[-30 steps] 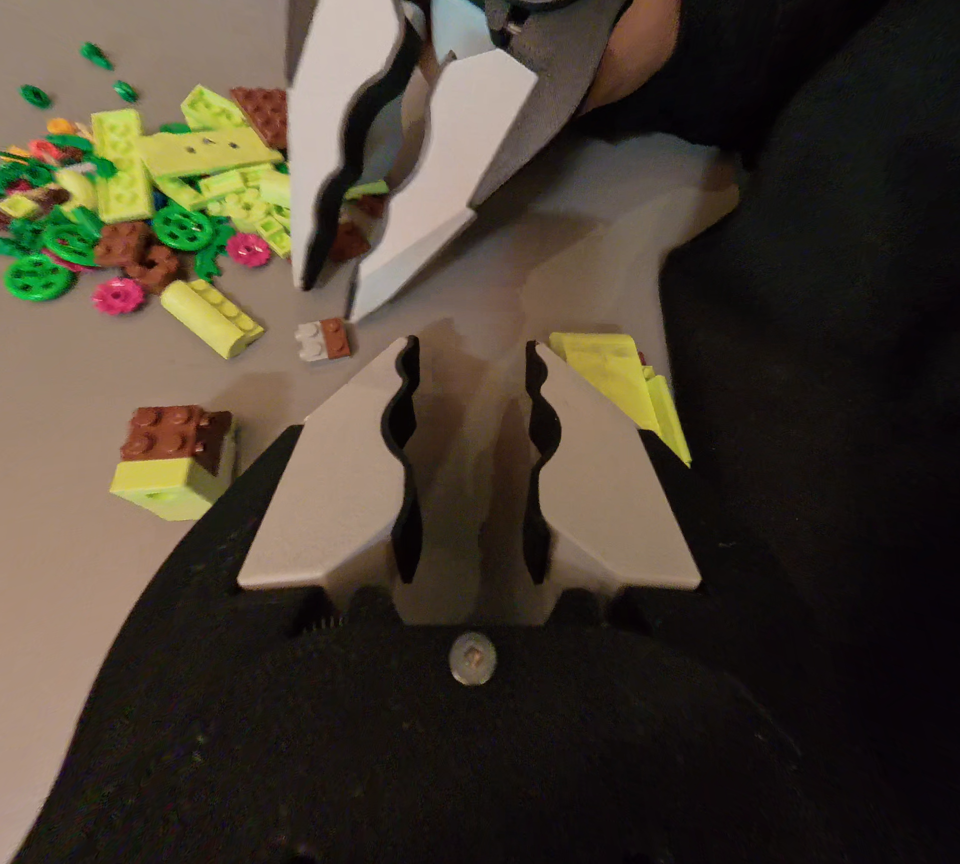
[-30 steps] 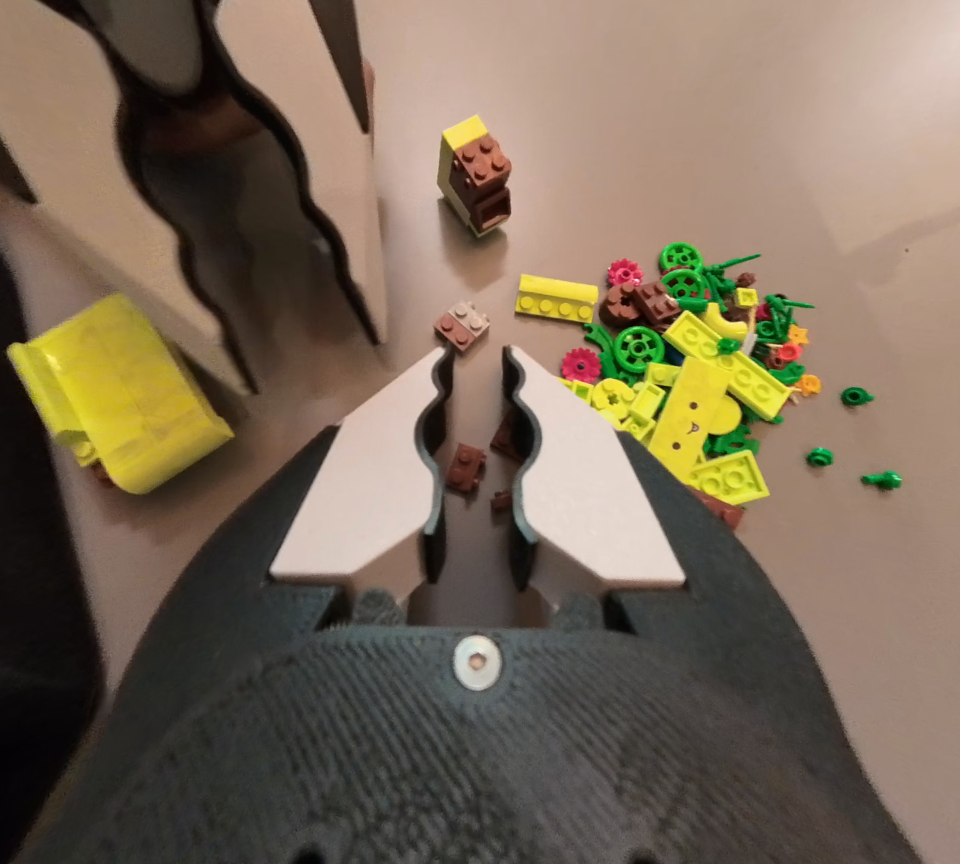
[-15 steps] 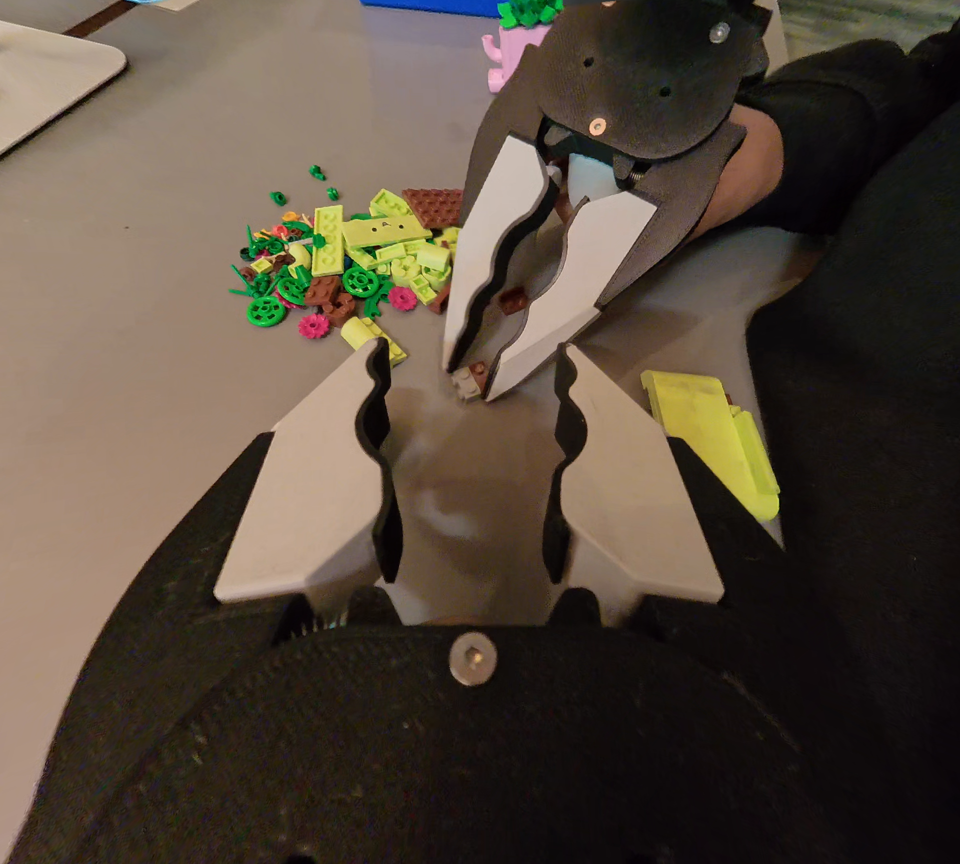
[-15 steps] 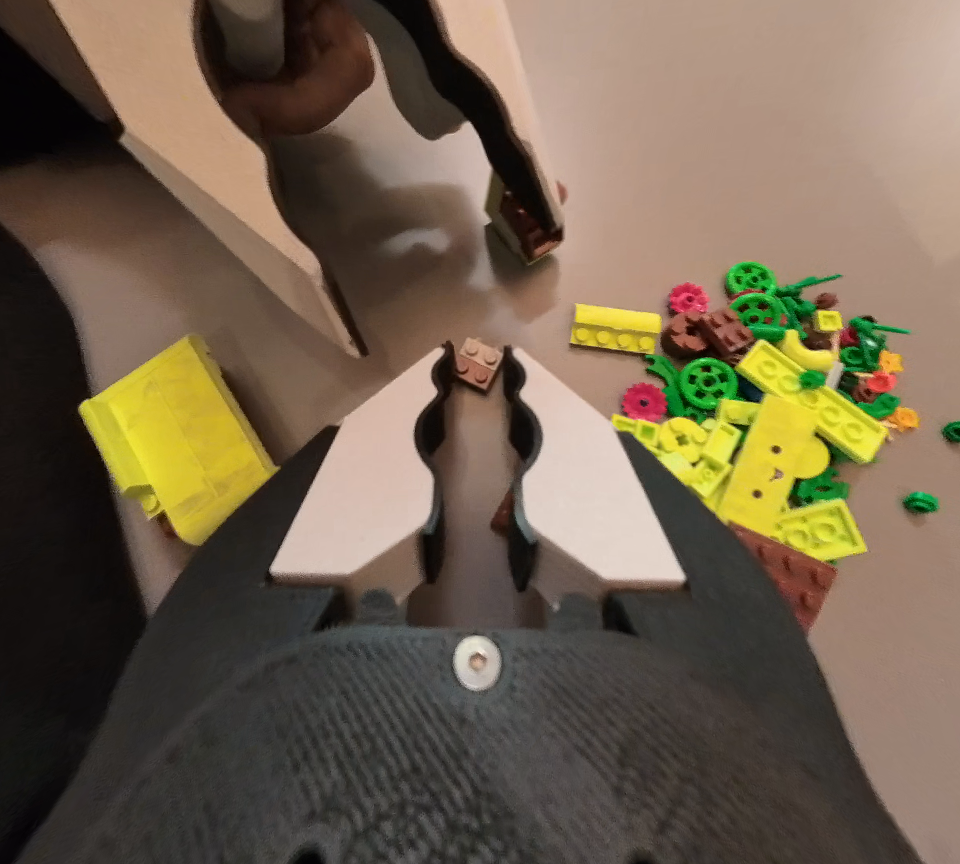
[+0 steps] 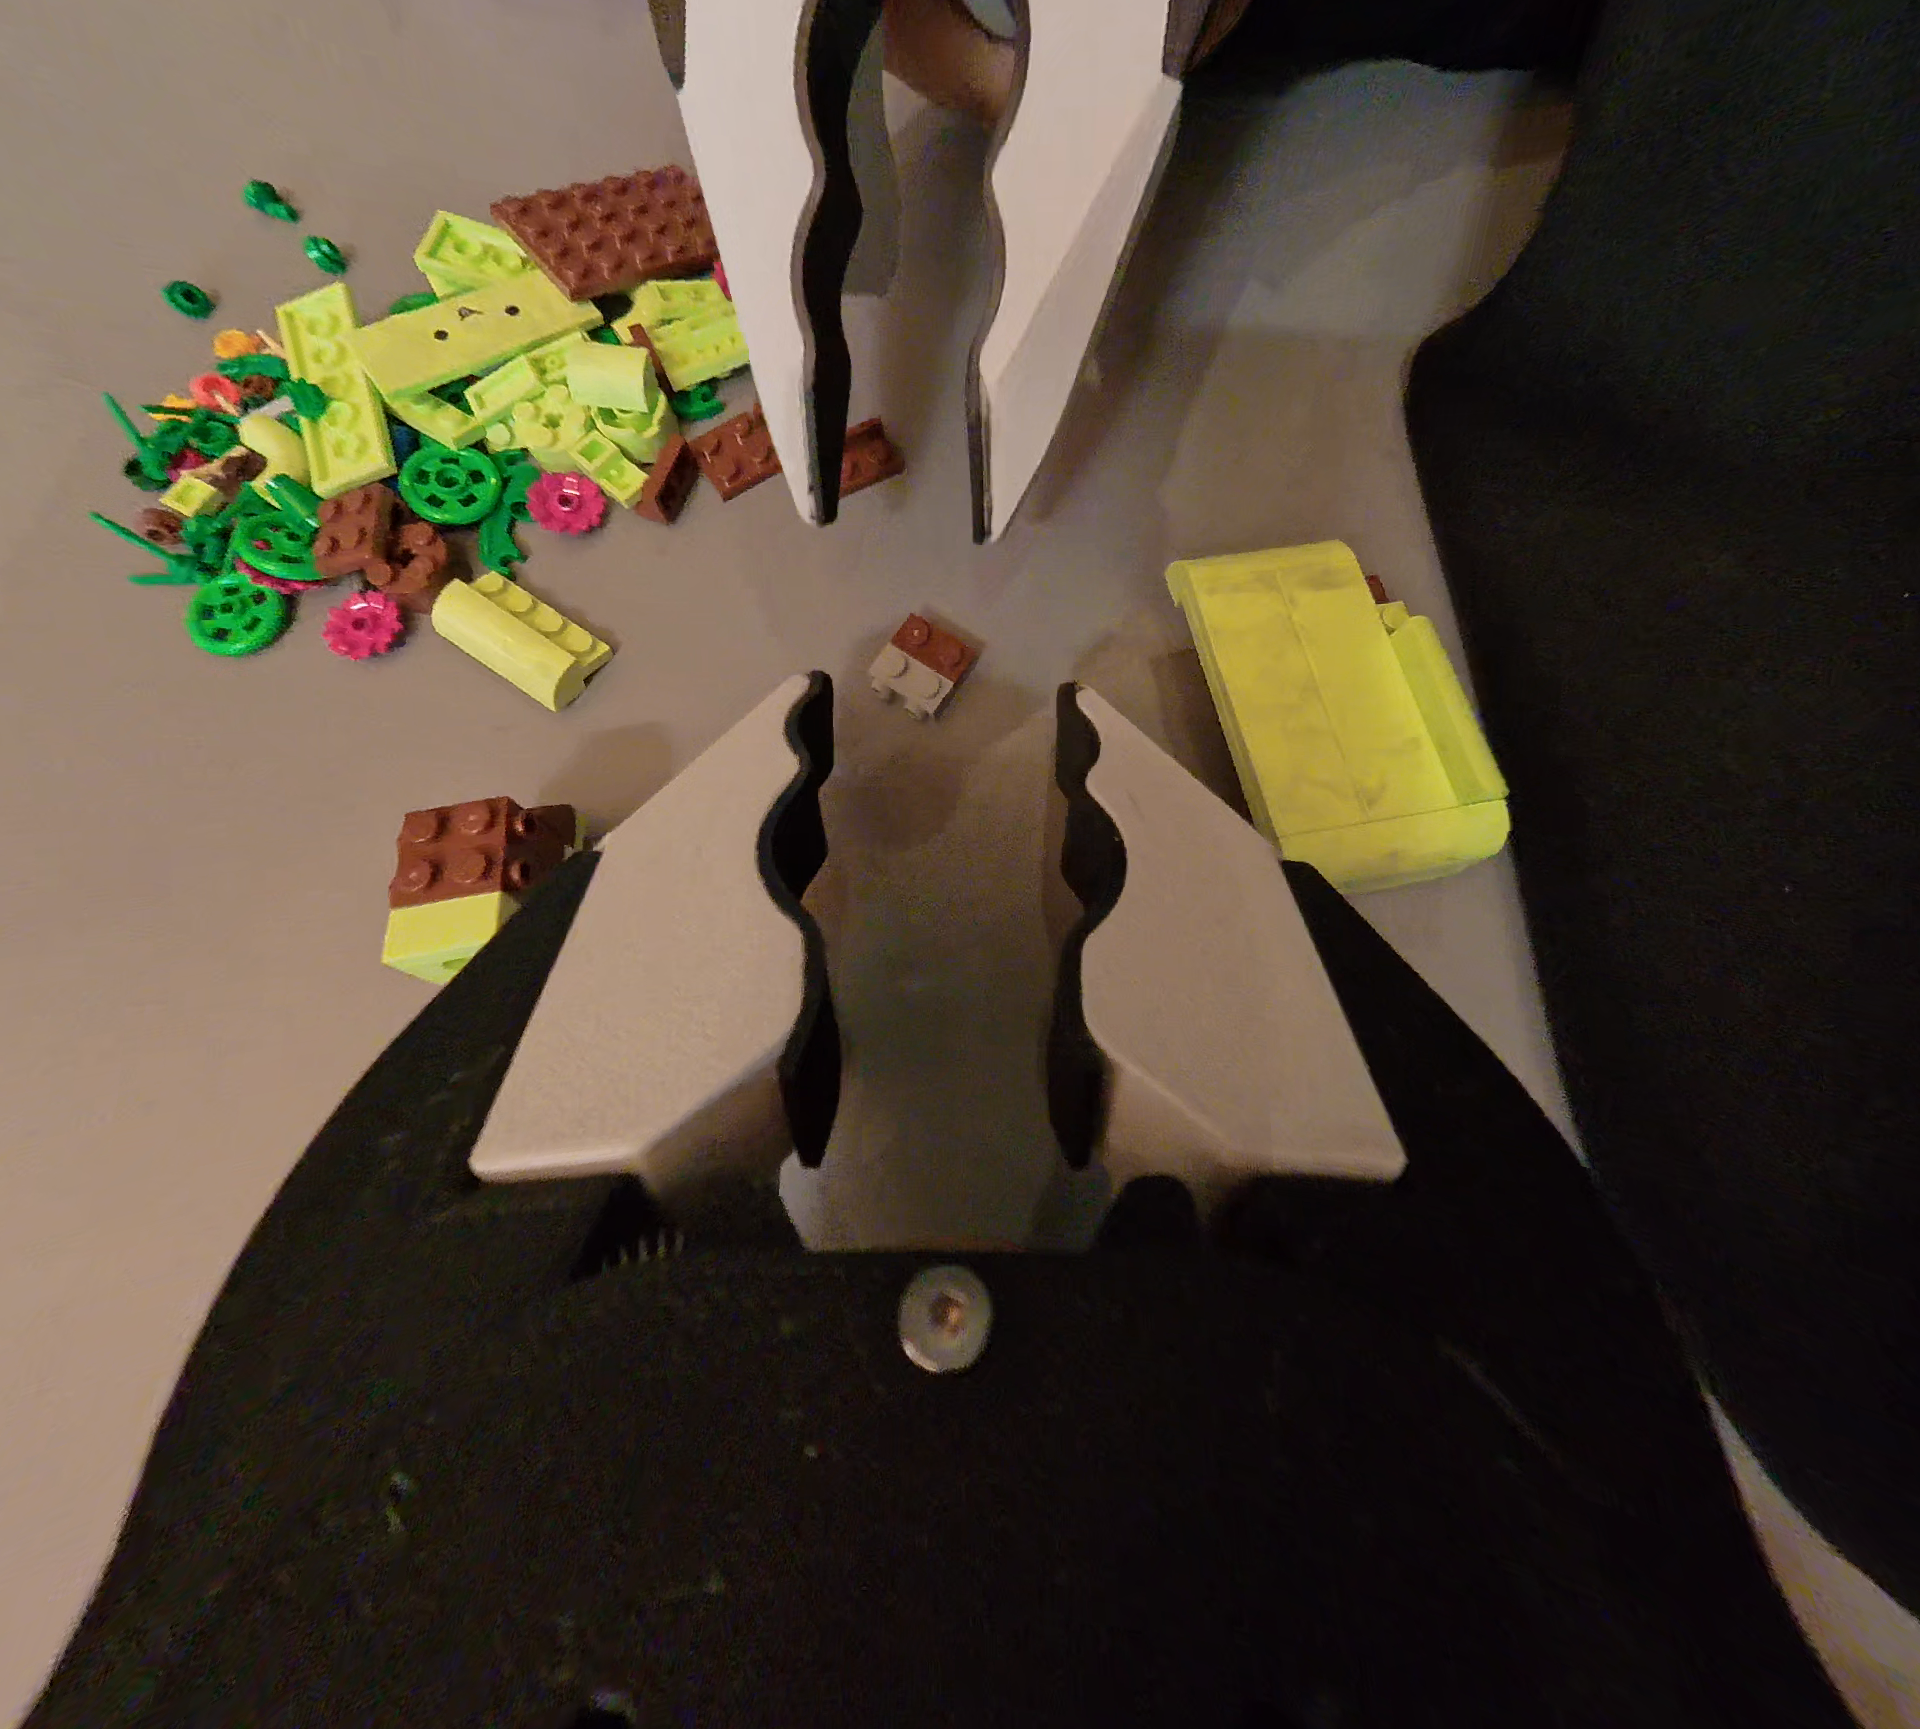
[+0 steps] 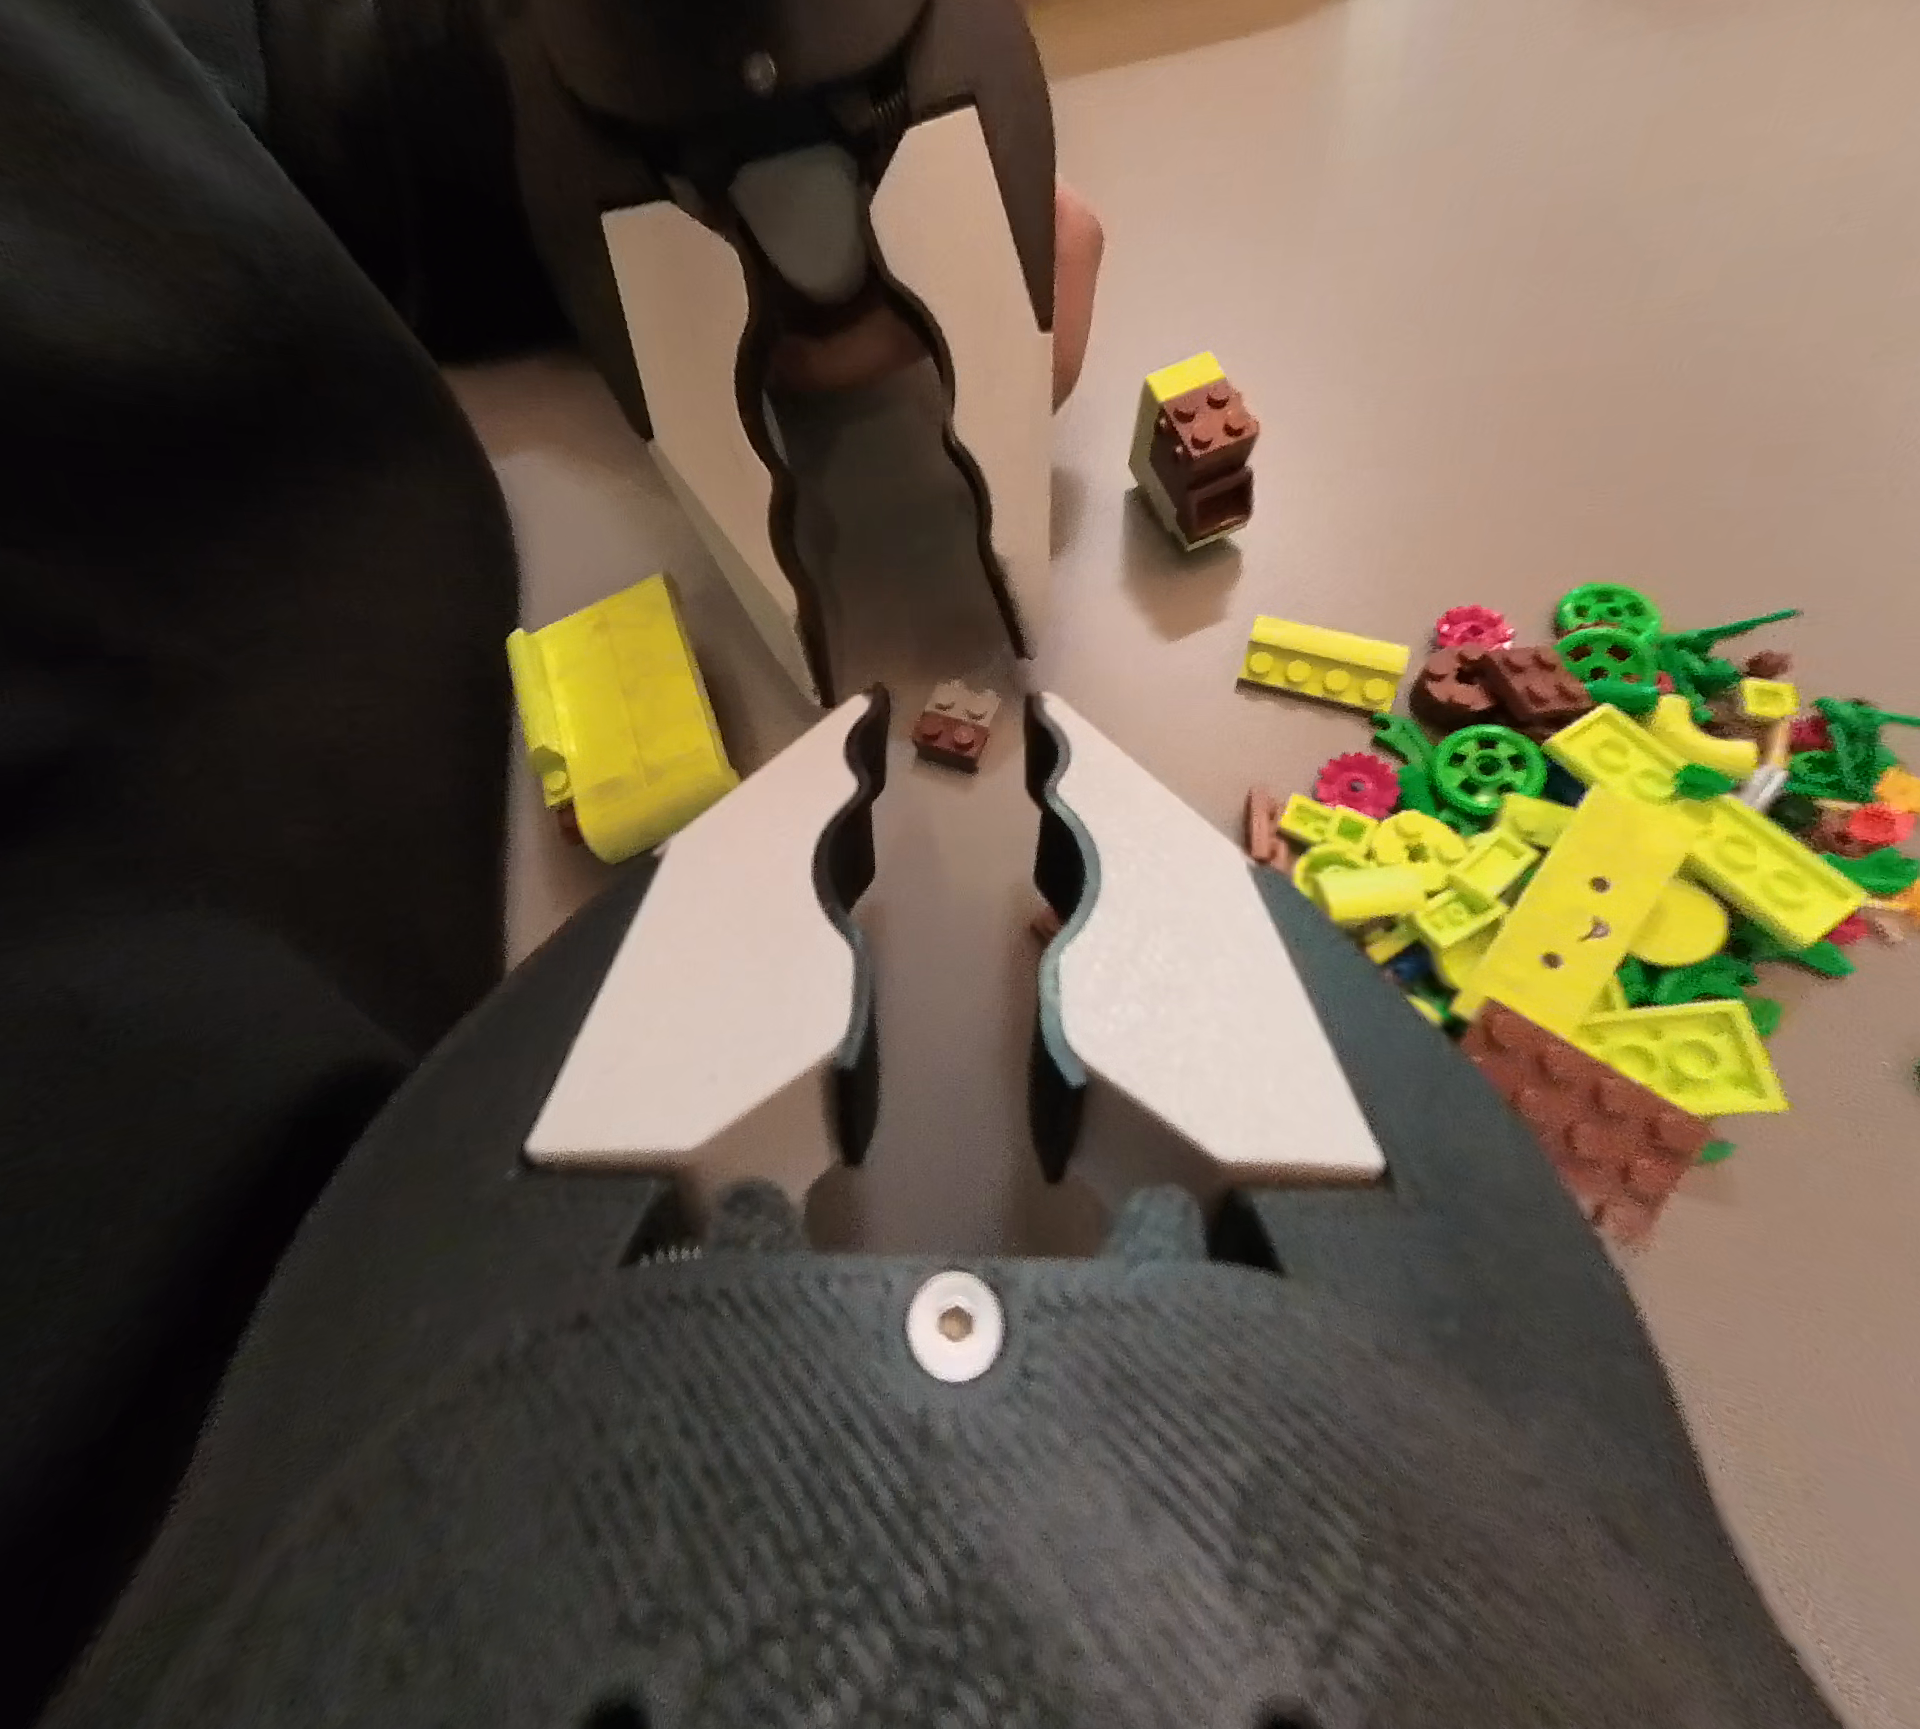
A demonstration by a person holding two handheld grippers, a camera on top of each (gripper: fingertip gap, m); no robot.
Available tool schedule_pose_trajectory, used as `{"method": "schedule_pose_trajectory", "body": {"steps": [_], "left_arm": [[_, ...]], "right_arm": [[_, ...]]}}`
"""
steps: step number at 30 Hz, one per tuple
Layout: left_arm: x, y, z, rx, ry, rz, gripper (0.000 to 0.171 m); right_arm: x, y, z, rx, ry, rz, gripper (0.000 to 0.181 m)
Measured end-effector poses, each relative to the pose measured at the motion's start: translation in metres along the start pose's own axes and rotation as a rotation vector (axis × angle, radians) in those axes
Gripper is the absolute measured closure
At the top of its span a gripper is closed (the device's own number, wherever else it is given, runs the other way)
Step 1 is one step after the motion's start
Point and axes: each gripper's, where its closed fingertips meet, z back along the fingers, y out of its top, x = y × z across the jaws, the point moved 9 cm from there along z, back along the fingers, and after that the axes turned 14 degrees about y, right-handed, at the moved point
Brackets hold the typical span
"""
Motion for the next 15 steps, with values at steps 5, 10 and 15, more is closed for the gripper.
{"method": "schedule_pose_trajectory", "body": {"steps": [5, 10, 15], "left_arm": [[-0.002, 0.001, -0.01, -0.069, -0.046, 0.017, 0.12], [0.006, 0.001, -0.008, -0.06, -0.07, -0.034, 0.133], [0.005, -0.001, -0.001, -0.051, -0.053, -0.049, 0.149]], "right_arm": [[-0.006, -0.003, -0.009, -0.067, 0.012, 0.018, 0.155], [-0.005, -0.009, -0.023, -0.195, -0.06, 0.027, 0.158], [-0.003, -0.009, -0.02, -0.184, -0.069, 0.016, 0.159]]}}
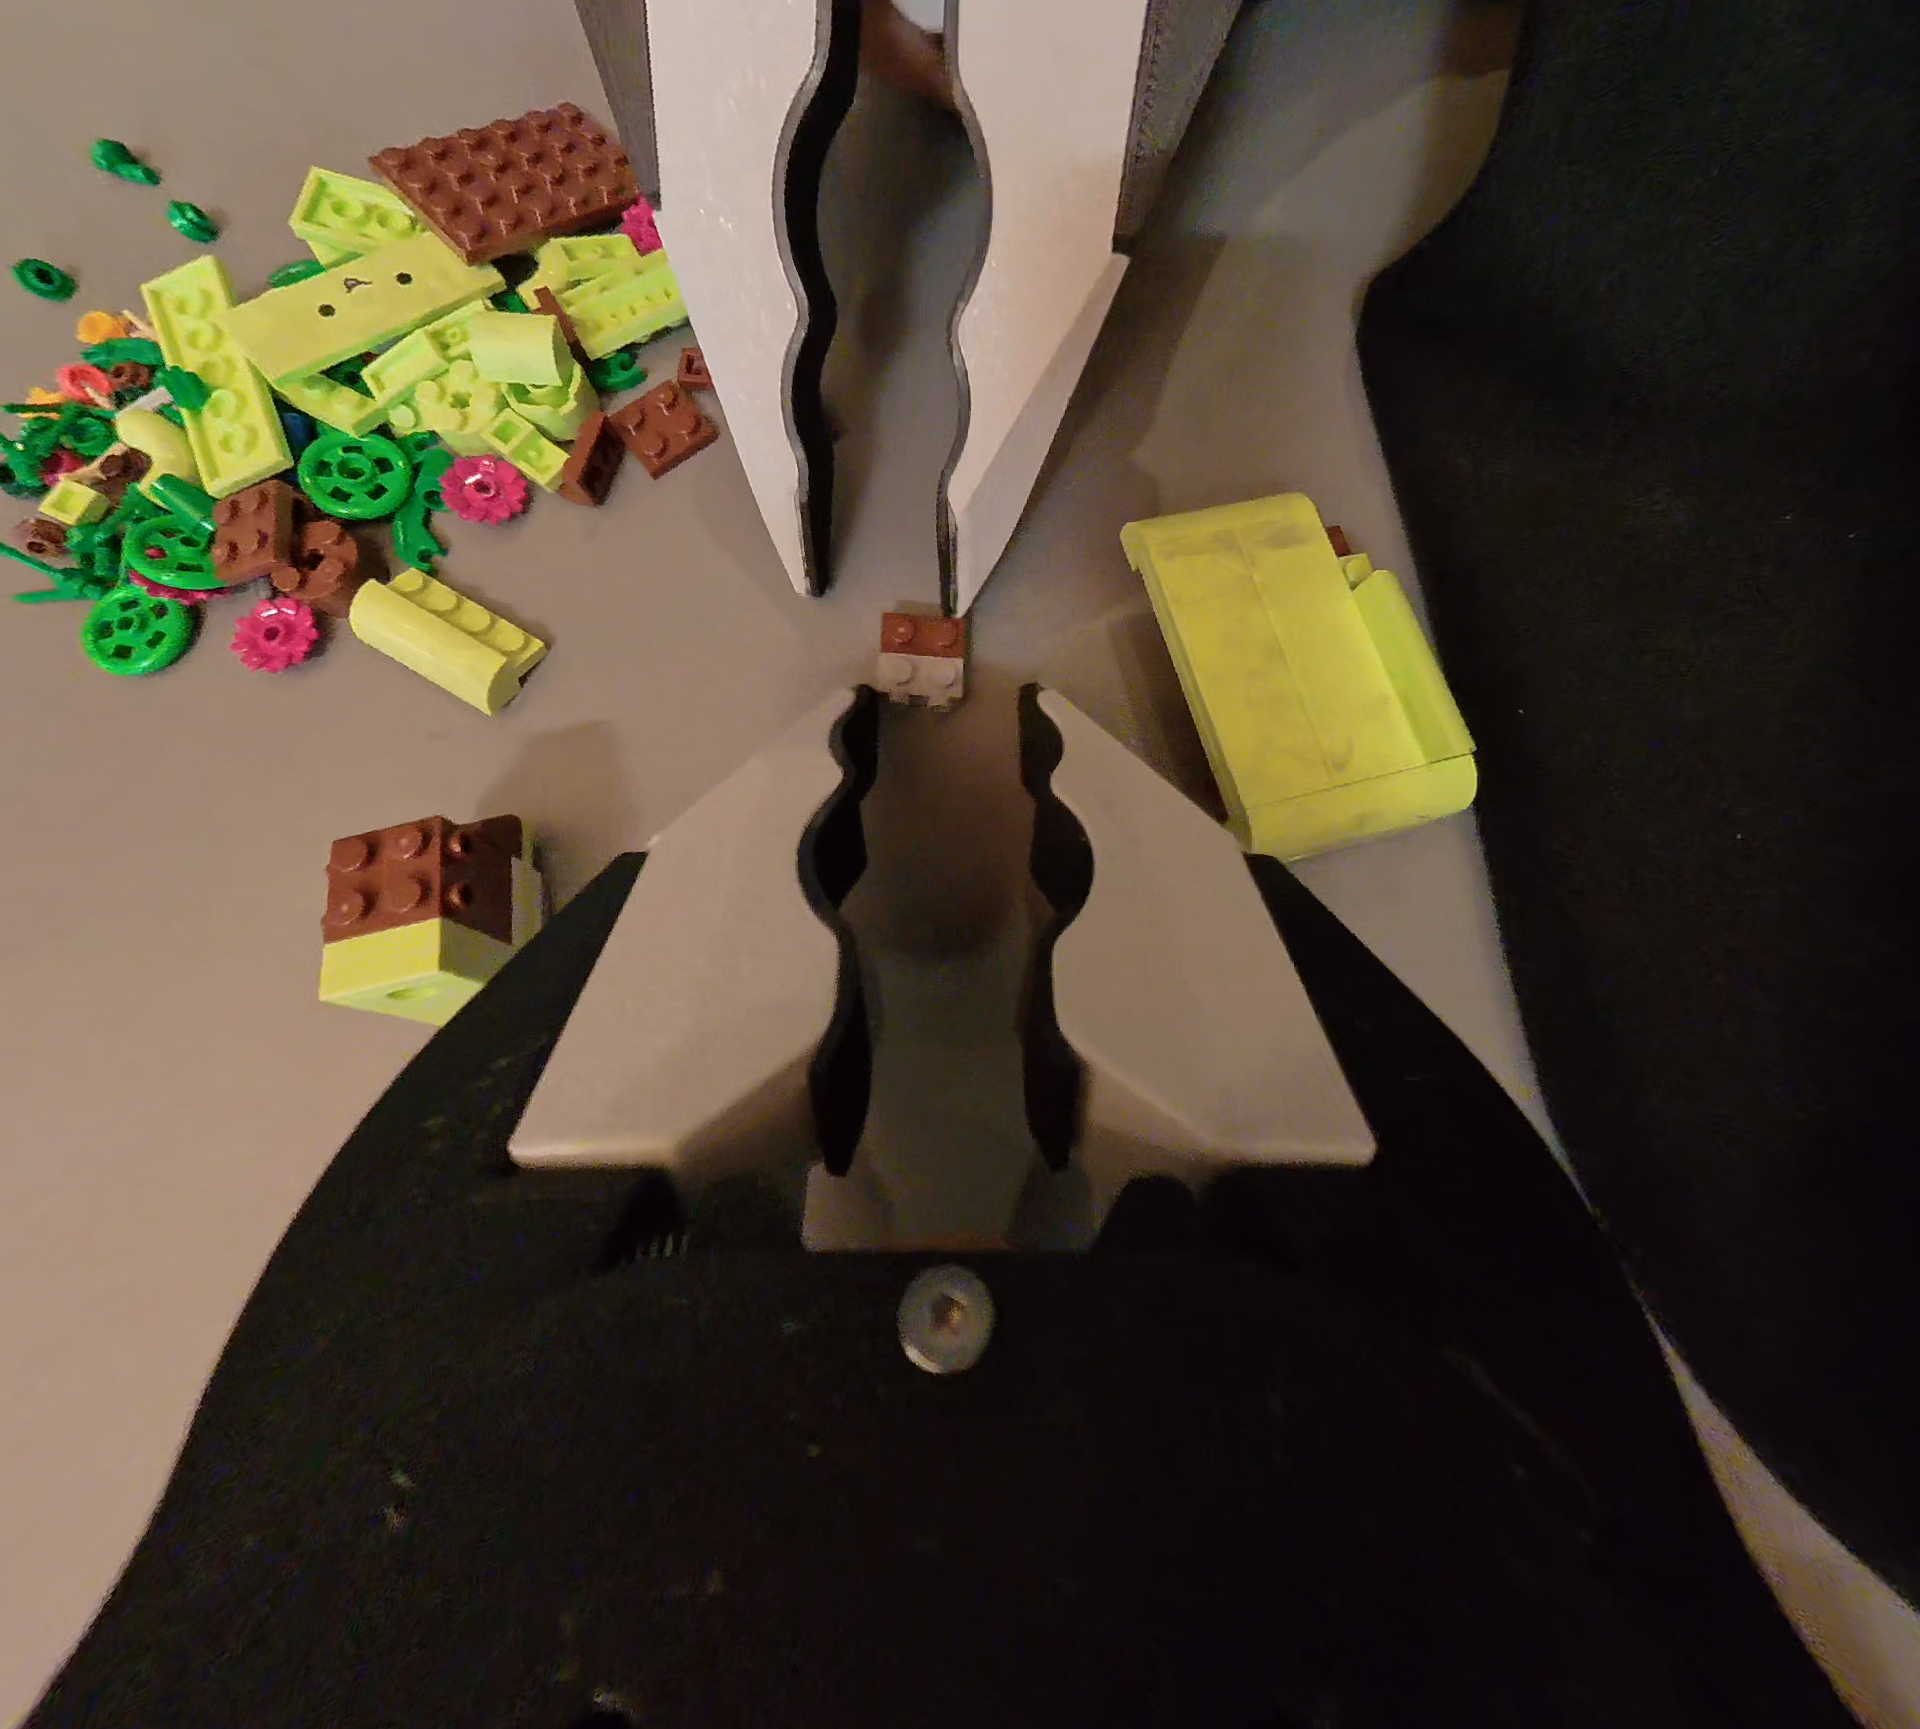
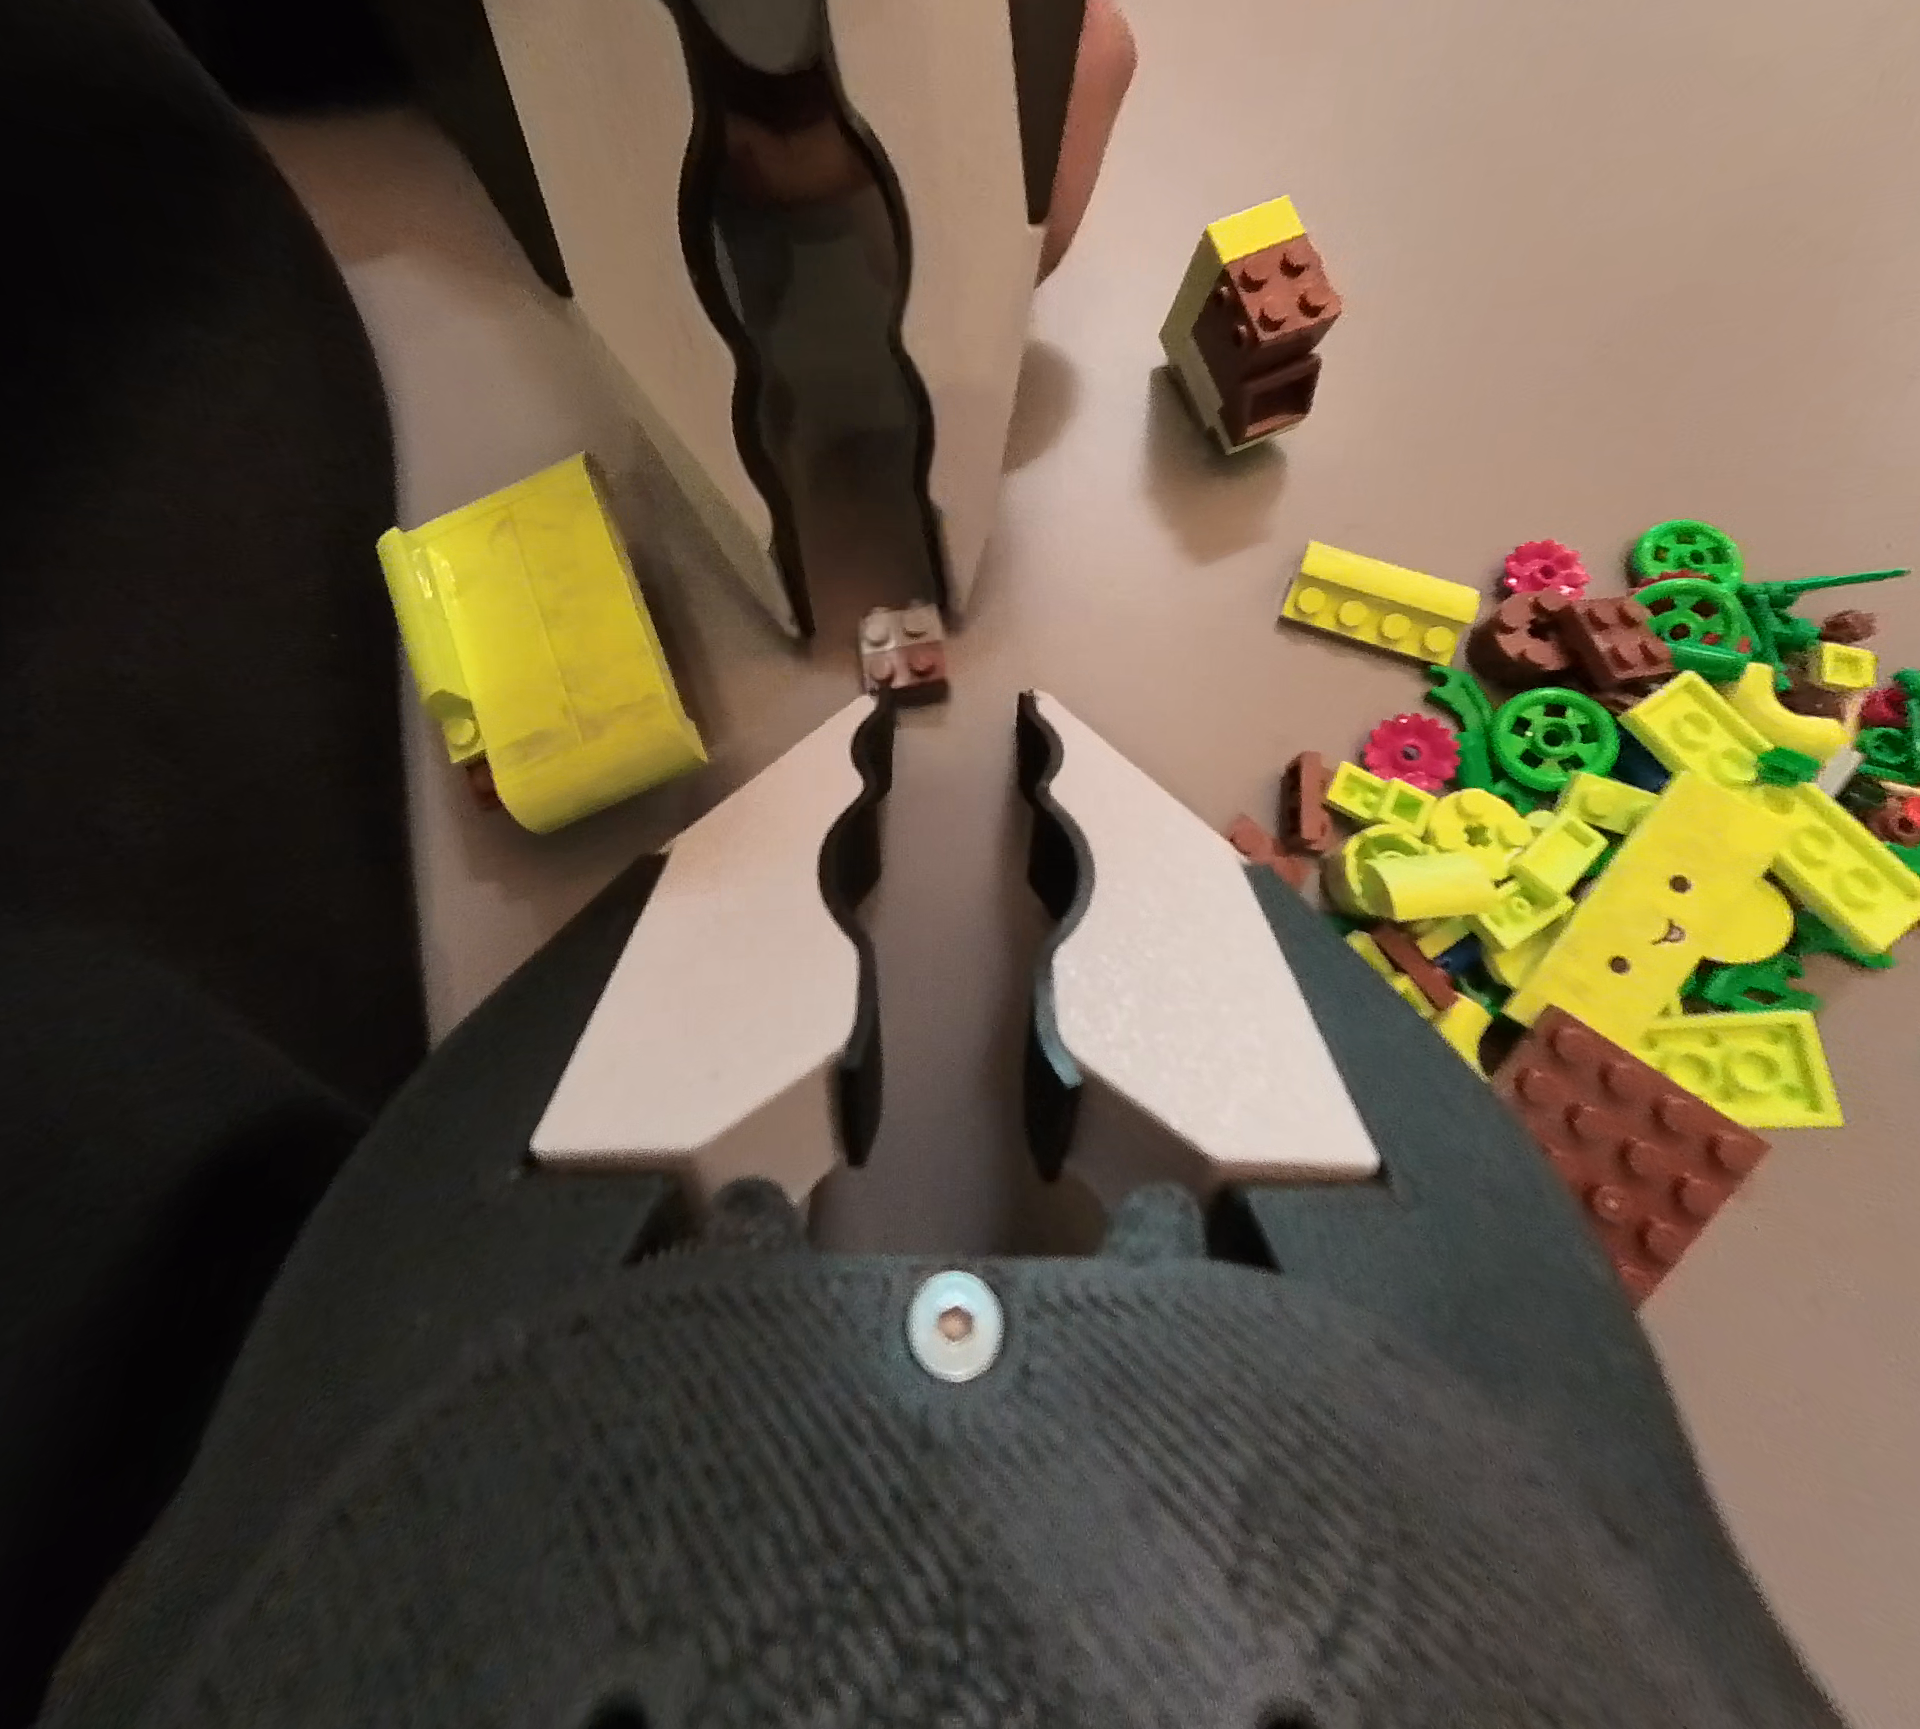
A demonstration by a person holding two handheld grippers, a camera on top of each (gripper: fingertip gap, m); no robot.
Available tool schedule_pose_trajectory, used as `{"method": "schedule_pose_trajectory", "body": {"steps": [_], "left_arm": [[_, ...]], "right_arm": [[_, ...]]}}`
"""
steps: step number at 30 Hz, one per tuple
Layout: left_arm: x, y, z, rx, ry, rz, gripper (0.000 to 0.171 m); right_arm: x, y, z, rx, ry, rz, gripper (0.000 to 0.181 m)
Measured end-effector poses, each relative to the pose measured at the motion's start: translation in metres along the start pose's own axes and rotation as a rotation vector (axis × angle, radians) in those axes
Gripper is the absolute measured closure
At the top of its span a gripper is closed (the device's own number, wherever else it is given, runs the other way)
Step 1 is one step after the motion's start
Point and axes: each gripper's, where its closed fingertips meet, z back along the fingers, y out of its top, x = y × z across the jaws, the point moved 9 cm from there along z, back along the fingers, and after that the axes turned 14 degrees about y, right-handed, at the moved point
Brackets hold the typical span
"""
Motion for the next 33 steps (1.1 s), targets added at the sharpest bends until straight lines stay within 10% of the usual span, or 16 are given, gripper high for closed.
{"method": "schedule_pose_trajectory", "body": {"steps": [33], "left_arm": [[0.003, 0.001, -0.005, -0.003, 0.099, -0.079, 0.158]], "right_arm": [[-0.002, 0.005, -0.008, -0.042, 0.08, 0.113, 0.167]]}}
